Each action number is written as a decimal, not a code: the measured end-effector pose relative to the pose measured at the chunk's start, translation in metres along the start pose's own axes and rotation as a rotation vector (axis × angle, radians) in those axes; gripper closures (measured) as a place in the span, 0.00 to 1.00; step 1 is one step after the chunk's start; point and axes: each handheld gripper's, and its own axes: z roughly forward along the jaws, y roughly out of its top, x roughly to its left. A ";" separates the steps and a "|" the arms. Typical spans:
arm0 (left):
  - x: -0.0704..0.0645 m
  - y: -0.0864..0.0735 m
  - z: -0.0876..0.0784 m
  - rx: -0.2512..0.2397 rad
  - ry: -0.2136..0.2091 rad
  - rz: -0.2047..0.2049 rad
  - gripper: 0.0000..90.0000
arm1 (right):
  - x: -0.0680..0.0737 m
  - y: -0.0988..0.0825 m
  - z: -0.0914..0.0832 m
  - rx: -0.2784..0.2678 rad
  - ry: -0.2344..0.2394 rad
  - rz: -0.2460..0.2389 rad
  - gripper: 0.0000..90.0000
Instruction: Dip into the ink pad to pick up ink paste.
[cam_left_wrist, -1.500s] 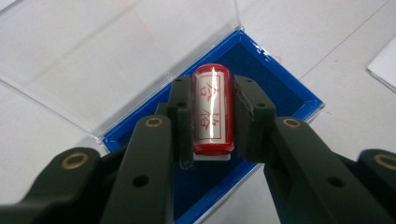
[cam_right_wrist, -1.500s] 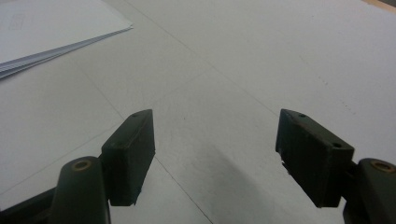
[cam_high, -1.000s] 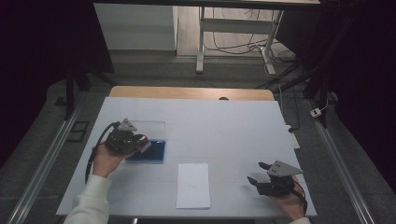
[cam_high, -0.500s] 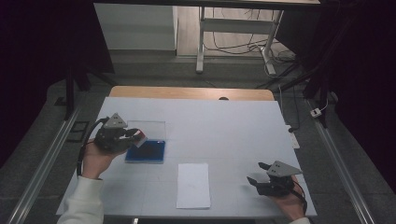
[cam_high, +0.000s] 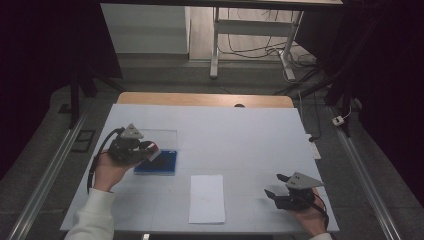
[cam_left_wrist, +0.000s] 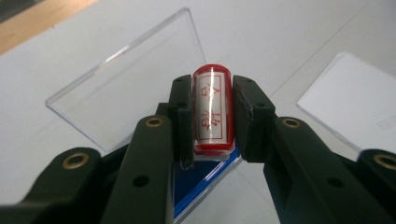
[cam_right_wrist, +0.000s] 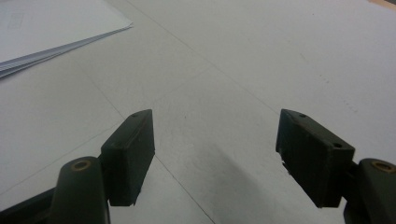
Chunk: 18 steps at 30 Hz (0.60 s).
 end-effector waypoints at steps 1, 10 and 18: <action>0.000 0.000 0.003 0.009 0.002 0.001 0.79 | 0.000 0.000 0.000 0.001 0.001 -0.001 0.31; 0.002 -0.005 0.023 0.075 0.007 -0.002 0.79 | 0.001 -0.001 0.000 0.007 0.009 -0.002 0.31; 0.001 -0.005 0.031 0.101 0.022 0.011 0.79 | 0.001 -0.001 0.001 0.003 0.016 -0.001 0.31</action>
